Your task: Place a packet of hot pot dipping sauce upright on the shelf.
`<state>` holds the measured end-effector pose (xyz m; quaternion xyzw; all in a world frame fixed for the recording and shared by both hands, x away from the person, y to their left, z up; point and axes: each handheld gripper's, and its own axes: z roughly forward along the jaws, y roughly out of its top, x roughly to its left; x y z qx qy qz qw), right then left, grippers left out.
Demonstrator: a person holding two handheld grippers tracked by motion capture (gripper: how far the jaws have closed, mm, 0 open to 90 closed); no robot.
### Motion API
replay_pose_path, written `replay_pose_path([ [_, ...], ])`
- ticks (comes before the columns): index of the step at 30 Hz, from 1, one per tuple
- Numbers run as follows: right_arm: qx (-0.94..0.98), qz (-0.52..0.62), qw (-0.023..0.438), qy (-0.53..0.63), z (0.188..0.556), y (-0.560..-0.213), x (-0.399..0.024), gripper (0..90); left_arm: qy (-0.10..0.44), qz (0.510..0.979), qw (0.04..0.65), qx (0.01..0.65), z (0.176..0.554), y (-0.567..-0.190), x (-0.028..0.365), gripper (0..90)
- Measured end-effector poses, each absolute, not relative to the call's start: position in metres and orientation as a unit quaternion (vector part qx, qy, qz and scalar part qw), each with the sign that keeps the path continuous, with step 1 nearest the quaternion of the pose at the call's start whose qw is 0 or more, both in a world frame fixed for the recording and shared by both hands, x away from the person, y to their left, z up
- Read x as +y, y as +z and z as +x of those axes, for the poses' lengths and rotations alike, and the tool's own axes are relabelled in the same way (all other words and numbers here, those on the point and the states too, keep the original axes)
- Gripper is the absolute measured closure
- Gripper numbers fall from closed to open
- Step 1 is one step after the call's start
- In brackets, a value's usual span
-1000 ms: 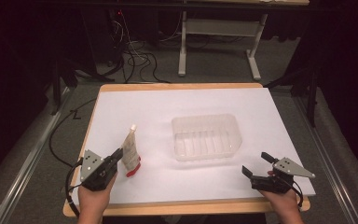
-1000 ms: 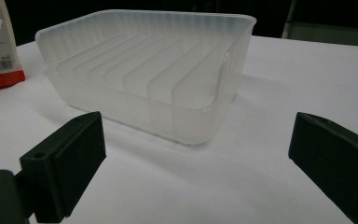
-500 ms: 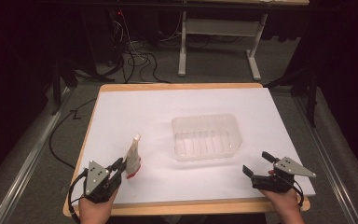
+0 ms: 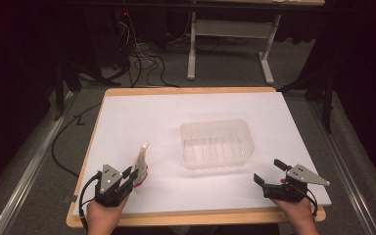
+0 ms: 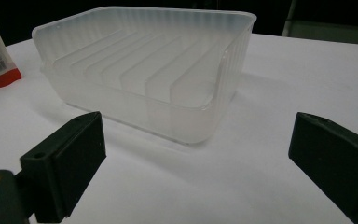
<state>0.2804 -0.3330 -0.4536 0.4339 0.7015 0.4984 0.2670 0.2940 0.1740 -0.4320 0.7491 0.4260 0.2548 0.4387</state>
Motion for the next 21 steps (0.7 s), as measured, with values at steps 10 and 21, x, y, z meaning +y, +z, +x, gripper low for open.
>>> replay_pose_path([
  [10,0.704,0.434,0.262,0.496,0.281,-0.455,-0.332,4.4,0.254,0.741,0.444,0.434,0.293,-0.429,0.168,89.5],
  [21,0.703,0.434,0.266,0.497,0.281,-0.454,-0.333,4.5,0.227,0.739,0.487,0.407,0.279,-0.418,0.141,89.9],
])
